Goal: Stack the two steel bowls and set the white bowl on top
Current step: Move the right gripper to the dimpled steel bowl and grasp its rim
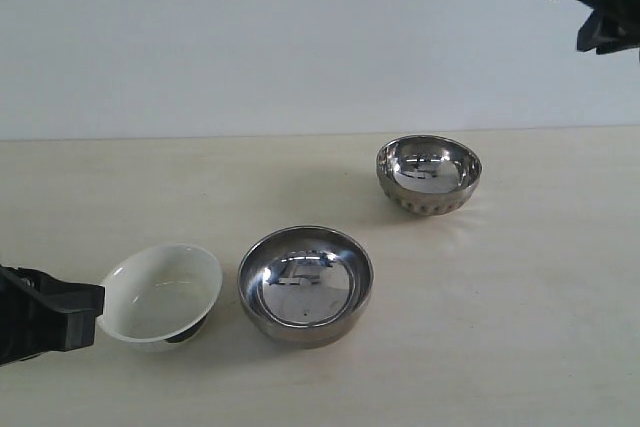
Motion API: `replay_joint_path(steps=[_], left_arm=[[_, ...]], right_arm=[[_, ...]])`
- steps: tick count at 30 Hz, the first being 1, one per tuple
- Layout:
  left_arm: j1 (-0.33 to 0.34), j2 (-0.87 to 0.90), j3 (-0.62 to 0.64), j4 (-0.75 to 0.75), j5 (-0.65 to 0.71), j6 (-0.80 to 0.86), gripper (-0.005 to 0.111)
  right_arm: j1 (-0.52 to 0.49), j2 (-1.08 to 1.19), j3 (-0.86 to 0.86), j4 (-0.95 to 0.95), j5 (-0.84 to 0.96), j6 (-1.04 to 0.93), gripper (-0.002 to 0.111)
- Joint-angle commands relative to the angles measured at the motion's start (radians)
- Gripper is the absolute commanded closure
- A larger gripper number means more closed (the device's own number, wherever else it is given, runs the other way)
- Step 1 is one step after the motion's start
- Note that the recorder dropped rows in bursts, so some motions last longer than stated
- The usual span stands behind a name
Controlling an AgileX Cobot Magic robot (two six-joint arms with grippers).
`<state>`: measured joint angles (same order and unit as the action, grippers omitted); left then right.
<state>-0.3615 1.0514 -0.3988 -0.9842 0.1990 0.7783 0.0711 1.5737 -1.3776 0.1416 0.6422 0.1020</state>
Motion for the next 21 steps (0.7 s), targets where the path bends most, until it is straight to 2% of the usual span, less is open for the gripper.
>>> replay_joint_path(steps=[1, 11, 17, 21], left_arm=[[0.0, 0.009, 0.005, -0.006, -0.013, 0.007, 0.103], [0.0, 0.093, 0.005, -0.006, -0.08, 0.022, 0.103], [0.0, 0.107, 0.005, -0.006, -0.099, 0.022, 0.103], [0.0, 0.107, 0.005, -0.006, -0.107, 0.022, 0.103]], right_arm=[[-0.002, 0.138, -0.055, 0.056, -0.034, -0.026, 0.064], [0.031, 0.446, -0.198, 0.071, -0.022, -0.052, 0.061], [0.085, 0.543, -0.3, 0.09, -0.024, -0.065, 0.061], [0.088, 0.585, -0.321, 0.085, -0.027, -0.05, 0.061]])
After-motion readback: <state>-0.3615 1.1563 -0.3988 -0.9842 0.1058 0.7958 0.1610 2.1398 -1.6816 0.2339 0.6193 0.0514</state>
